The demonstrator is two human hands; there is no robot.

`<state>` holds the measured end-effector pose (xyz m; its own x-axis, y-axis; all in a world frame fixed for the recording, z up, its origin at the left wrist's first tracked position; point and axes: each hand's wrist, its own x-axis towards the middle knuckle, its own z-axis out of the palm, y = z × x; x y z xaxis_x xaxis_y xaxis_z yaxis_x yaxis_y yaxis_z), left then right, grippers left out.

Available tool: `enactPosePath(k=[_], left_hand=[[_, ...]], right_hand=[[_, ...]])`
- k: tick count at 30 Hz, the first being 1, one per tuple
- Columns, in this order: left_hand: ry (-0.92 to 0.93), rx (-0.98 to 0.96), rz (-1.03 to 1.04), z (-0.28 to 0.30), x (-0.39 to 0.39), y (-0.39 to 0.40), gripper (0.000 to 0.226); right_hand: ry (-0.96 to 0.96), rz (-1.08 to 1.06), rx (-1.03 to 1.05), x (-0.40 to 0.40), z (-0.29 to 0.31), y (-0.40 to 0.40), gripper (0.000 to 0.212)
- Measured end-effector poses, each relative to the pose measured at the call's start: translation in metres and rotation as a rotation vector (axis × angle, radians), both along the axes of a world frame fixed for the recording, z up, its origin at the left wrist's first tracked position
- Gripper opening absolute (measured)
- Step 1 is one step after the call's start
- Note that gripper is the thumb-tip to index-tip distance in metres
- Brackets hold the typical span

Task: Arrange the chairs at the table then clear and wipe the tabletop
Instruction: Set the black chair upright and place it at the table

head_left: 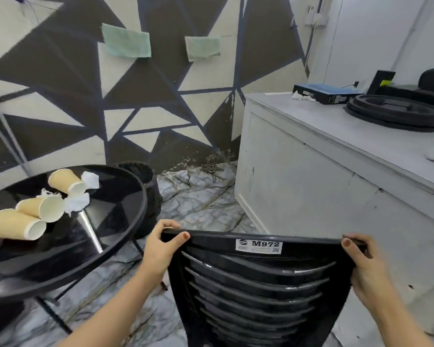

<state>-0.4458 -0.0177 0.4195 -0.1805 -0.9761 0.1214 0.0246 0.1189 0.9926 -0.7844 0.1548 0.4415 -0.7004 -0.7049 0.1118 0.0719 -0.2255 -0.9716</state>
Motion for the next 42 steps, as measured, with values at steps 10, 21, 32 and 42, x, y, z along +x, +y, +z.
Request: enactPosePath(k=[10, 21, 32, 42], left_hand=[[0.034, 0.005, 0.443, 0.007, 0.112, 0.022, 0.017], [0.006, -0.008, 0.737, 0.001, 0.204, 0.050, 0.026], [-0.017, -0.009, 0.977, -0.012, 0.160, 0.048, 0.021], [-0.001, -0.060, 1.138, -0.022, 0.070, 0.033, 0.034]], right_hand=[[-0.025, 0.372, -0.010, 0.075, -0.007, -0.107, 0.009], [-0.049, 0.648, -0.012, 0.172, -0.016, -0.182, 0.010], [-0.119, 0.908, 0.016, 0.150, -0.011, -0.275, 0.013], [-0.276, 1.128, 0.073, 0.110, -0.018, -0.363, 0.016]])
